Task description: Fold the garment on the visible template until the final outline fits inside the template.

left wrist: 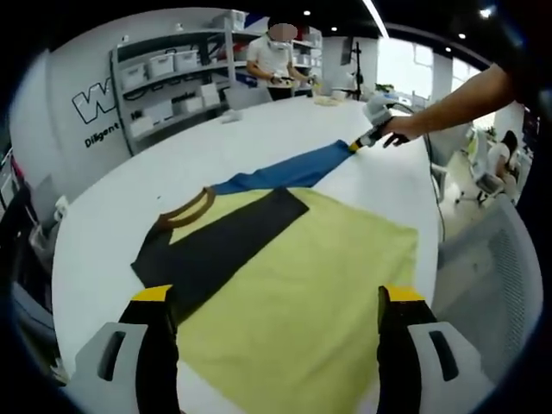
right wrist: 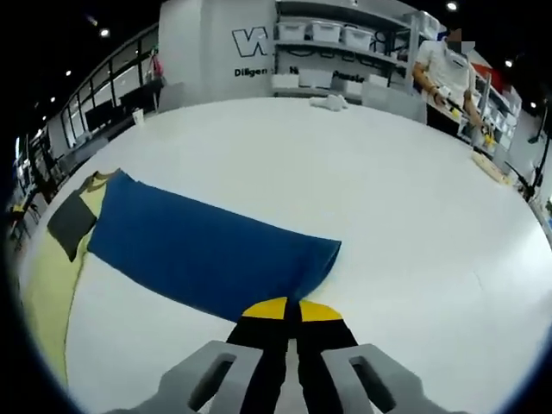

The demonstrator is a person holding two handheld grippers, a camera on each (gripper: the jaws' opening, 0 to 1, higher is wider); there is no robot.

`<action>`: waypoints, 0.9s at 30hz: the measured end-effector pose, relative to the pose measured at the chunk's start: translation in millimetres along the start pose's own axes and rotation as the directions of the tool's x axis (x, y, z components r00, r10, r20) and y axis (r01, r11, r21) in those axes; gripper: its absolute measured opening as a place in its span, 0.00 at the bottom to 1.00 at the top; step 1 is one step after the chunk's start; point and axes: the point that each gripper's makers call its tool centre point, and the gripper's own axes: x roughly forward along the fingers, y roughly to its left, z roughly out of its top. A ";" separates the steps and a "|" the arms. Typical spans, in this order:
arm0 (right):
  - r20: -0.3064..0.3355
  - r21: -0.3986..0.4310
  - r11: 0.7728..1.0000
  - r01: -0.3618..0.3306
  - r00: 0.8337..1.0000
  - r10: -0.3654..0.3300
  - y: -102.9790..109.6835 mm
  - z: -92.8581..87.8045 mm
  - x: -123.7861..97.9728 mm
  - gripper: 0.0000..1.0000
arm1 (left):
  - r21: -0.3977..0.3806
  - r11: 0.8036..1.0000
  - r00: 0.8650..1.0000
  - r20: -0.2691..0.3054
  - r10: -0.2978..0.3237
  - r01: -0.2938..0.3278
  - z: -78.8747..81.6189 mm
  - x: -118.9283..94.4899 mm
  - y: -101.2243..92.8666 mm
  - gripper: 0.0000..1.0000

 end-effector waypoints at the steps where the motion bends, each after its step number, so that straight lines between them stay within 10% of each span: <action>1: 0.014 -0.013 1.000 0.001 1.000 -0.001 0.9 3.1 -2.0 0.00 | -0.006 1.000 1.000 0.004 0.000 0.000 0.0 -0.1 0.5 0.93; 27: 0.136 -0.081 0.996 -0.034 0.990 0.045 54.6 84.3 -53.7 0.00 | -0.055 0.998 0.994 0.109 0.021 -0.016 -6.9 -21.6 2.3 0.99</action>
